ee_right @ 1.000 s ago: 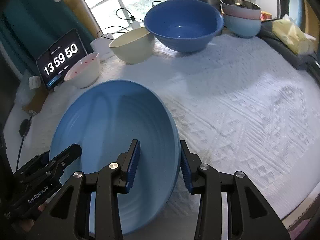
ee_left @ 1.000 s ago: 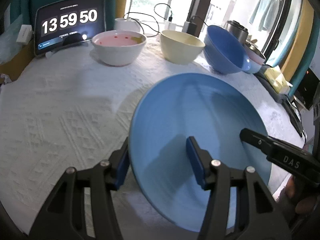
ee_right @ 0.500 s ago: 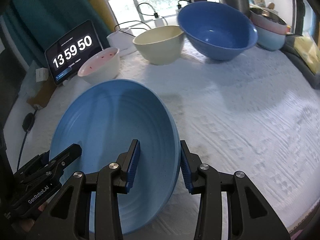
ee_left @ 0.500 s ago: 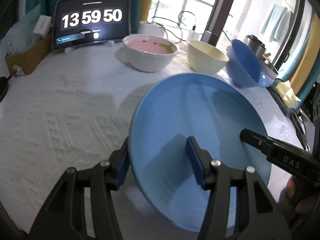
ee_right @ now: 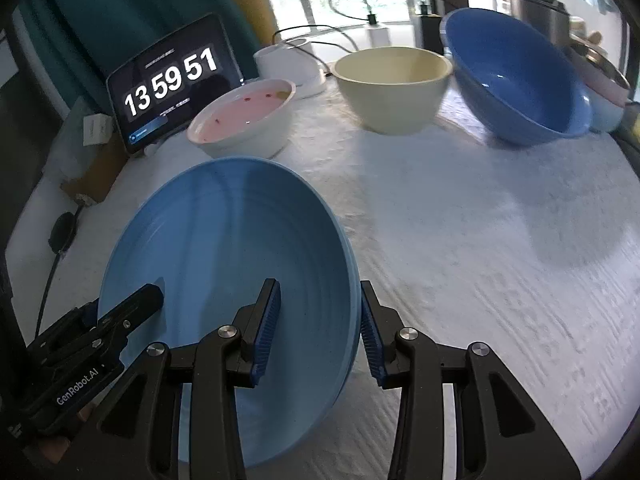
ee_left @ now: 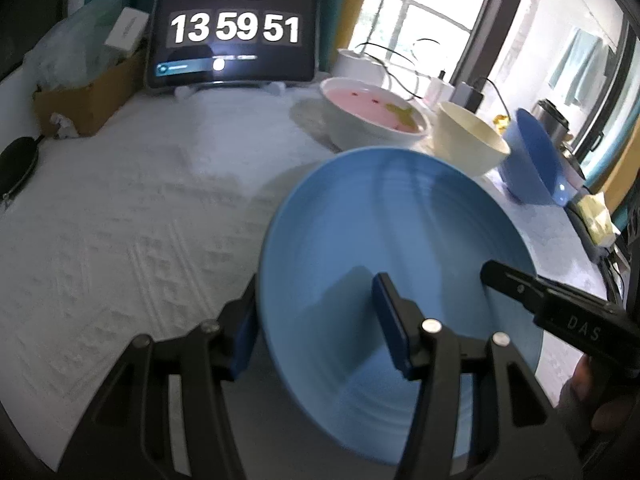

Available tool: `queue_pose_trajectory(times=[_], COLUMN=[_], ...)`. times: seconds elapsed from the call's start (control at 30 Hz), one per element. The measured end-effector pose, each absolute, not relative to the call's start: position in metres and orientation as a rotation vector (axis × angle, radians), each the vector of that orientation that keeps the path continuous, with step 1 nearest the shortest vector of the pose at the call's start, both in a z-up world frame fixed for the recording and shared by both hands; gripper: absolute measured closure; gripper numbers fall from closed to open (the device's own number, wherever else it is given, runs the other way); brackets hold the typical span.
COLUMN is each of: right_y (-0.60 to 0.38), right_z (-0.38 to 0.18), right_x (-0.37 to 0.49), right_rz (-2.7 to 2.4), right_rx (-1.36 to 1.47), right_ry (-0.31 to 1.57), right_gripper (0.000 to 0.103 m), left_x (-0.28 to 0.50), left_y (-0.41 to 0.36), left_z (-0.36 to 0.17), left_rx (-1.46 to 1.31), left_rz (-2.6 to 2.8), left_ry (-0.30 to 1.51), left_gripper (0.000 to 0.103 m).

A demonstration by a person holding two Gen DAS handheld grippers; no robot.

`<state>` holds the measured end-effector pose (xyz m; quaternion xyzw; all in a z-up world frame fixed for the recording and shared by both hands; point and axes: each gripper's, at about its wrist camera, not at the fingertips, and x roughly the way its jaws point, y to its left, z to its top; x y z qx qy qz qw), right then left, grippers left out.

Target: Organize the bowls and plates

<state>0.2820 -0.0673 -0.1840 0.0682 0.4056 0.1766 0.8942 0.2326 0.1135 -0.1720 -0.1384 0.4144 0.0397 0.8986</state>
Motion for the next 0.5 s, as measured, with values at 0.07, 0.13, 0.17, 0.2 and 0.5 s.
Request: queue_pose_trajectory(times=[0.07, 0.13, 0.17, 0.2, 0.5], right_y=[-0.059, -0.051, -0.048, -0.045, -0.021], right_z=[-0.185, -0.185, -0.185, -0.186, -0.191], right_x=[0.286, 0.29, 0.292, 0.294, 0.307], right_rz=[0.376, 0.387, 0.393, 0.398, 0.428], right_rx=[0.137, 0.132, 0.13, 0.129, 0.109], right_ry=[0.847, 0.854, 0.856, 0.857, 0.873], right_gripper=[0.062, 0.062, 0.062, 0.062, 0.061], left_x=[0.234, 0.235, 0.236, 0.237, 0.239], left_y=[0.121, 0.127, 0.13, 0.133, 0.147], left_z=[-0.173, -0.173, -0.173, -0.173, -0.177], left_rx=[-0.29, -0.29, -0.289, -0.289, -0.279], left_rz=[0.096, 0.109, 0.116, 0.121, 0.16], left_ry=[0.861, 0.861, 0.86, 0.86, 0.856], left_gripper=[0.048, 0.048, 0.048, 0.048, 0.048])
